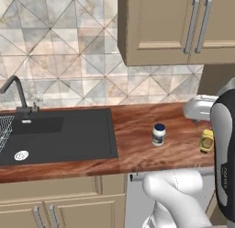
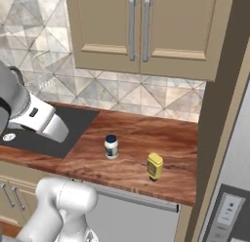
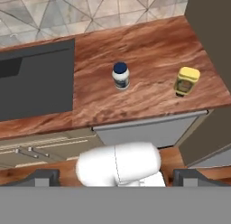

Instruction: Place the mustard and mayonnaise from the counter to the top shelf of the fridge. If the existing items in the fridge are on the top shelf, move them to other shelves.

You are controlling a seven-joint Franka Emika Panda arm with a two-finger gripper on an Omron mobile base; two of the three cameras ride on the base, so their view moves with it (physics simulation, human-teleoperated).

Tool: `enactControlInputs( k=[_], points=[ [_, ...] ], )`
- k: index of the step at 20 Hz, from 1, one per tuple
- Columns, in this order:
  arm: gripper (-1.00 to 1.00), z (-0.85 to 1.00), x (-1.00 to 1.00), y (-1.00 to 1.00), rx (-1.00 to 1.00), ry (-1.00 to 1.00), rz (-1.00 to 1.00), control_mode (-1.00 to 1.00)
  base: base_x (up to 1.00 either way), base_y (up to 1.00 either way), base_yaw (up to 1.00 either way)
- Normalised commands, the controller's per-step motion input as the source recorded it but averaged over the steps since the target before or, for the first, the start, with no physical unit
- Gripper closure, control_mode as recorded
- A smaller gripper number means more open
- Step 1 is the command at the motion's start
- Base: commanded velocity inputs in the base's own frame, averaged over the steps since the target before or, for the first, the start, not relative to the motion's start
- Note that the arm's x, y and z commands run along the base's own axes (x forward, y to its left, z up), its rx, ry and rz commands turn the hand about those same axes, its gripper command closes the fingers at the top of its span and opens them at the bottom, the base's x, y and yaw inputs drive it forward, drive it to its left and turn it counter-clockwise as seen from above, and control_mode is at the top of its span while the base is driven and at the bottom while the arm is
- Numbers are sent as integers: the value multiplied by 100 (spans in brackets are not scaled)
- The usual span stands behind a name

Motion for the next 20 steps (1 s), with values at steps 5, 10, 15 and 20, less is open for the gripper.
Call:
enactControlInputs(
  k=[5, 10, 15, 20],
  points=[
    [-100, -60, 54, -6, -1, 0, 0, -100, 0, 0, 0],
    [-100, -83, 81, 0, -7, 0, 0, -100, 0, 0, 0],
    [-100, -78, 91, 0, -3, 0, 0, -100, 0, 0, 0],
    [-100, -52, 83, -14, -2, 0, 0, -100, 0, 0, 0]
  ],
)
